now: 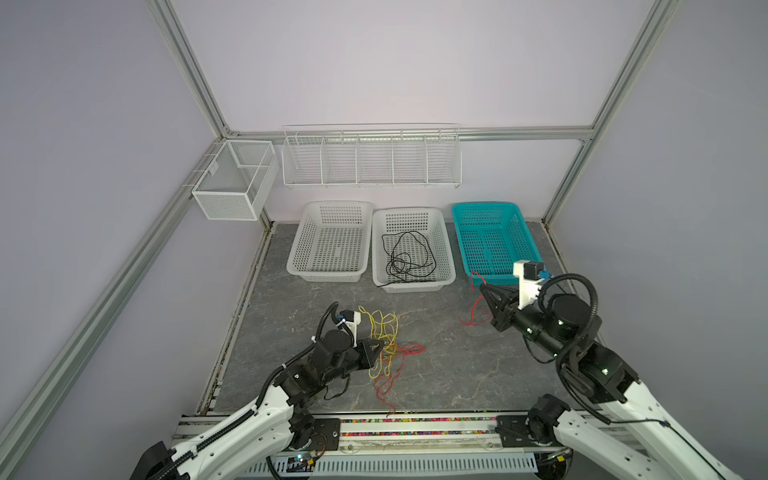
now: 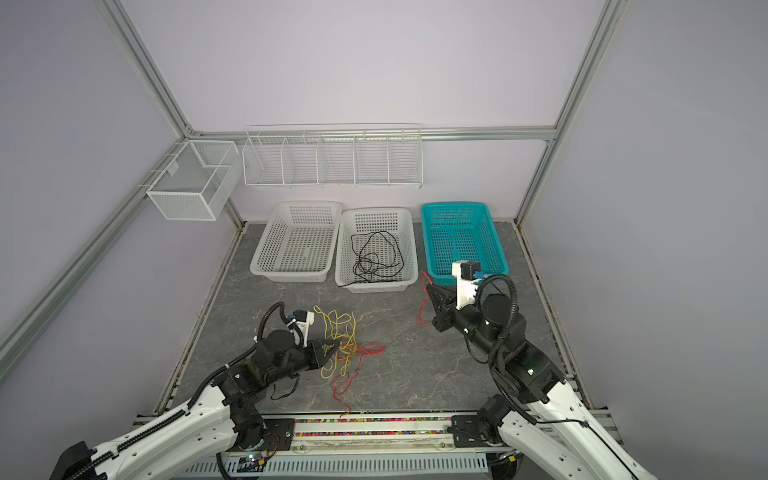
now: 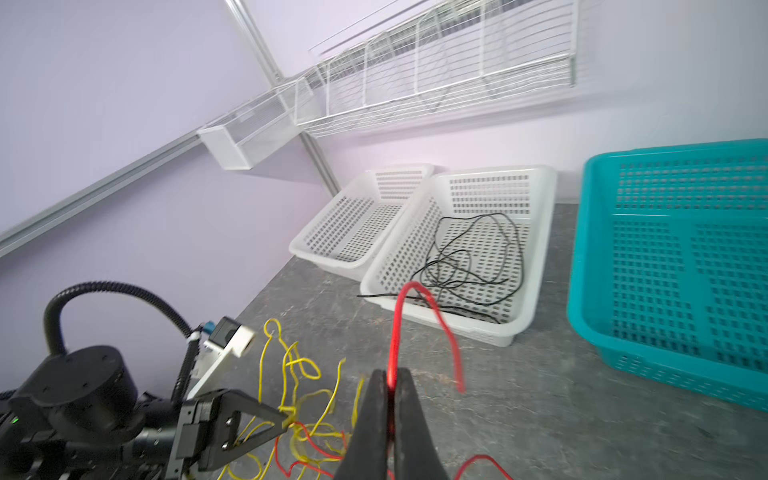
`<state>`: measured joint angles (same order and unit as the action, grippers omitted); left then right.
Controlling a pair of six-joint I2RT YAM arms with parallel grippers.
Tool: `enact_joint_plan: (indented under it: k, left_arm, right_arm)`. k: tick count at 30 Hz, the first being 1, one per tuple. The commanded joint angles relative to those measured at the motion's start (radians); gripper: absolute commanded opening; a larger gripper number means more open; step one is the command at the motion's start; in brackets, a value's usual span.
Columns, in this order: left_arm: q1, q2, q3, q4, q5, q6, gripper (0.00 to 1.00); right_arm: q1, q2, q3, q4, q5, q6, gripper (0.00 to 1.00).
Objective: Untangle the cables
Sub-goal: 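Pull the red wire out with the right gripper toward the teal basket, then lower the red wire into the teal basket and open the right gripper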
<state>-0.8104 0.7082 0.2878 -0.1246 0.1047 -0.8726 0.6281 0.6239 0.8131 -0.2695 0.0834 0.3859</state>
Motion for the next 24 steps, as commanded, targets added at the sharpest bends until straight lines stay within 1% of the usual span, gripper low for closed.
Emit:
enact_joint_plan:
  k: [1, 4, 6, 11, 16, 21, 22, 24]
  left_arm:
    - [0.004, 0.001, 0.001, -0.026, -0.04, 0.026, 0.0]
    - [0.004, 0.016, 0.002, -0.015, -0.045, 0.035, 0.0]
    - [0.004, 0.029, 0.001, -0.003, -0.047, 0.037, 0.0]
    - [0.004, 0.038, -0.013, 0.025, -0.061, 0.047, 0.0]
    - [0.003, 0.004, -0.027, 0.018, -0.081, 0.066, 0.0]
    - [0.004, -0.006, -0.036, 0.011, -0.097, 0.079, 0.0]
    - [0.004, -0.005, -0.038, 0.013, -0.097, 0.081, 0.0]
    - [0.004, -0.003, -0.043, 0.019, -0.098, 0.083, 0.0]
  right_arm:
    - [-0.023, -0.009, 0.057, -0.071, 0.035, 0.002, 0.06]
    - [-0.032, 0.028, 0.171, -0.123, 0.05, -0.049, 0.06]
    - [-0.039, 0.074, 0.253, -0.156, 0.084, -0.093, 0.06]
    - [-0.079, 0.247, 0.465, -0.192, 0.154, -0.201, 0.06]
    - [-0.207, 0.434, 0.633, -0.155, 0.086, -0.201, 0.06]
    - [-0.35, 0.613, 0.757, -0.082, 0.019, -0.141, 0.06]
    - [-0.381, 0.651, 0.775, -0.065, -0.01, -0.122, 0.06]
    - [-0.418, 0.726, 0.822, -0.054, -0.039, -0.105, 0.06]
